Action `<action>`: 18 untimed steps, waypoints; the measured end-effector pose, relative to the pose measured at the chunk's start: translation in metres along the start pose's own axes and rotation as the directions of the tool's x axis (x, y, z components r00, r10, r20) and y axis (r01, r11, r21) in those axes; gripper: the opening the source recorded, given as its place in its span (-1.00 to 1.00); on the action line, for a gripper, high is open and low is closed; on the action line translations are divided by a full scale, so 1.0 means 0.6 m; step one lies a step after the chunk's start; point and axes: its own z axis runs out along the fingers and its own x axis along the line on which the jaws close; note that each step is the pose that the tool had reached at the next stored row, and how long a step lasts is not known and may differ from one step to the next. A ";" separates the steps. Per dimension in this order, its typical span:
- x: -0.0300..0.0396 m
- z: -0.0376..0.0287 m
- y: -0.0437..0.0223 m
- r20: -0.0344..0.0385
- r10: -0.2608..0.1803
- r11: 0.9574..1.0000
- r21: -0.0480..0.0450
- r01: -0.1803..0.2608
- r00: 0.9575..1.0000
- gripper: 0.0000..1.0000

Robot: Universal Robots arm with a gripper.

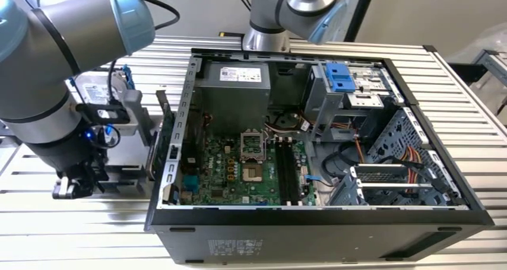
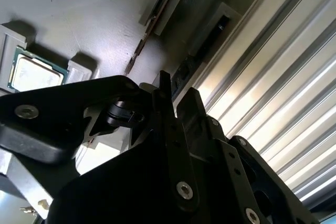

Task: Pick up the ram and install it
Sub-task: 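Pick up the ram and move it above insertion slot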

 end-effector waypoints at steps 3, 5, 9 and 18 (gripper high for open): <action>0.001 0.000 0.000 0.007 0.000 1.000 0.000 0.000 1.000 1.00; 0.001 0.000 0.000 0.007 0.000 1.000 0.000 0.000 1.000 1.00; 0.001 0.000 0.000 0.007 0.000 1.000 0.000 0.000 1.000 1.00; 0.001 0.000 0.000 0.007 0.000 1.000 0.000 0.000 1.000 -1.00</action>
